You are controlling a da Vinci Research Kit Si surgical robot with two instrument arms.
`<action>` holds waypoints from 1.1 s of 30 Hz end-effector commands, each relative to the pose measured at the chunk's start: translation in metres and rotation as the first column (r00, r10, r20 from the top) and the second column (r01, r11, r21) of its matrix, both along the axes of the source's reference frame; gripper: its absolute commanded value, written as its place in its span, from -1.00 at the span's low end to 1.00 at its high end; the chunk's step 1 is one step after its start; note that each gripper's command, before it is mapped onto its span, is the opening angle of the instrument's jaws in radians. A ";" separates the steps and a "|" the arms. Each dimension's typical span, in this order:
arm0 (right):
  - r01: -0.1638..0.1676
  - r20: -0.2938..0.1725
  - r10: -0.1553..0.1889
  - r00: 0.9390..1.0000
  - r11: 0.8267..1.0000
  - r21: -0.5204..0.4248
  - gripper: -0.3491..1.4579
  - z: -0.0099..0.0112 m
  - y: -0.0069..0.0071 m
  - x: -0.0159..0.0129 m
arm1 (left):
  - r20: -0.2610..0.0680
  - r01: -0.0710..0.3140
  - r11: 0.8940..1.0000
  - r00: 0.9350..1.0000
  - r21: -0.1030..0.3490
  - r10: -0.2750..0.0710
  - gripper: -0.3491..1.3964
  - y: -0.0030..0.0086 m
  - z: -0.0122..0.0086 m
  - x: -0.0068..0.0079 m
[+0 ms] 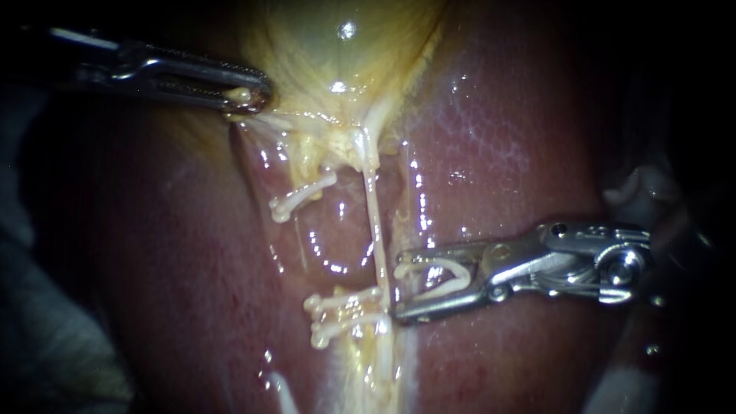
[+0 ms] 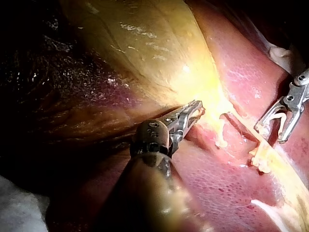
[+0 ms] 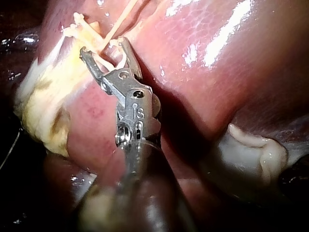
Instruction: Clipping first clip right tube
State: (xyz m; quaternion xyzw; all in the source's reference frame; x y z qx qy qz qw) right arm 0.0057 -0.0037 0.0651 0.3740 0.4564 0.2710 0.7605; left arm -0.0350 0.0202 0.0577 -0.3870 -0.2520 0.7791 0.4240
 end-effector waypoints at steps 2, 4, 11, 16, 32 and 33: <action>-0.004 0.007 0.004 1.000 1.000 0.008 -0.06 0.0009 -0.0002 0.0001 | 0.000 0.000 1.000 1.000 0.000 0.000 -1.00 0.0000 0.0000 0.0000; -0.008 0.007 0.008 1.000 1.000 0.010 -0.06 0.0016 -0.0003 0.0003 | 0.000 0.000 1.000 1.000 0.000 0.000 -1.00 0.0000 0.0000 0.0000; -0.039 -0.012 0.040 0.999 0.998 0.046 -0.06 0.0033 -0.0008 0.0018 | 0.000 0.000 1.000 1.000 0.000 0.000 -1.00 0.0000 0.0000 0.0000; -0.078 -0.058 0.084 0.995 0.992 0.097 -0.06 0.0032 -0.0011 0.0031 | 0.000 0.000 1.000 1.000 0.000 0.000 -1.00 0.0000 0.0000 0.0000; -0.075 -0.213 0.126 0.969 0.969 0.234 -0.08 -0.0012 -0.0007 0.0038 | 0.000 0.000 1.000 1.000 0.000 0.000 -1.00 0.0000 0.0000 0.0000; -0.065 -0.223 0.120 0.968 0.969 0.237 -0.09 -0.0015 -0.0007 0.0039 | 0.000 0.000 1.000 1.000 0.000 0.000 -1.00 0.0000 0.0000 0.0000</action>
